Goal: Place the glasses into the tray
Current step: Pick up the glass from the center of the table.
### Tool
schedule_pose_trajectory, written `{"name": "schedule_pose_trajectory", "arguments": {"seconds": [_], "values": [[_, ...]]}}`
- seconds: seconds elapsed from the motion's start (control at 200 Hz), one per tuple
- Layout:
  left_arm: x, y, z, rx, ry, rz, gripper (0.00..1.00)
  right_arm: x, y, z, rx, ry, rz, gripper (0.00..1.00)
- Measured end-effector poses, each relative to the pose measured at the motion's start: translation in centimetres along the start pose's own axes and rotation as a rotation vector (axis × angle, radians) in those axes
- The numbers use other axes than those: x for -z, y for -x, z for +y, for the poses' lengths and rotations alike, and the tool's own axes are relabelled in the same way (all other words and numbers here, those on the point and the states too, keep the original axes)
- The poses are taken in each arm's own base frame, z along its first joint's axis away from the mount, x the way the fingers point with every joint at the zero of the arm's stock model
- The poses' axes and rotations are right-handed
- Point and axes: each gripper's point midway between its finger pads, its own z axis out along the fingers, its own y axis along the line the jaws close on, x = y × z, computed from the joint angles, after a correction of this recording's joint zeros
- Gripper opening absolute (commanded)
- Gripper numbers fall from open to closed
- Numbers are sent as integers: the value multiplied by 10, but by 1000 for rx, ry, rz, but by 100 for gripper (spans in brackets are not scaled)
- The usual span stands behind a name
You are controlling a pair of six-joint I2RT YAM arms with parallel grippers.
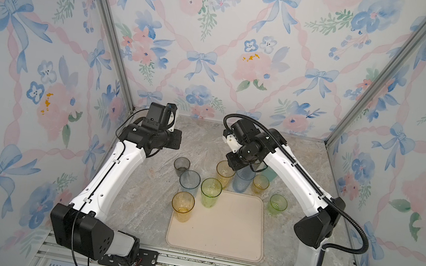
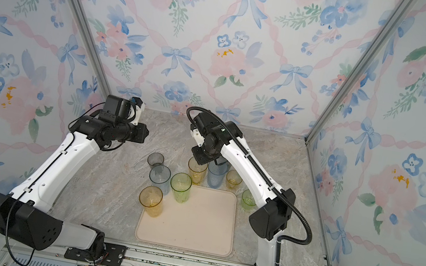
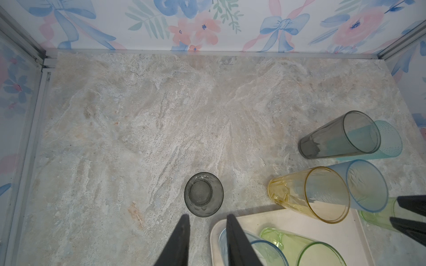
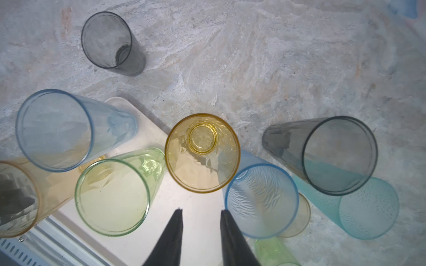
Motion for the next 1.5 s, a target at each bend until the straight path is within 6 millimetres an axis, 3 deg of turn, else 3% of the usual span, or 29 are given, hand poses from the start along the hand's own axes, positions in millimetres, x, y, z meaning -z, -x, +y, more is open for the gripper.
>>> {"name": "schedule_pose_trajectory", "arguments": {"seconds": [0.19,0.365,0.69,0.981,1.221,1.501], "values": [[-4,-7,1,8,3,19,30,-31,7,-15,13,-35,41,28],[-4,-7,1,7,3,20,30,-46,12,-20,20,-44,55,28],[-7,-8,2,7,5,25,30,-55,12,-22,29,-46,74,34],[-18,-12,3,8,9,54,30,-64,10,-34,9,-53,93,33],[-20,-10,4,8,12,56,30,-79,7,-29,10,-30,121,33],[-25,-10,8,7,20,67,30,-81,5,-29,4,-16,130,31]]}}
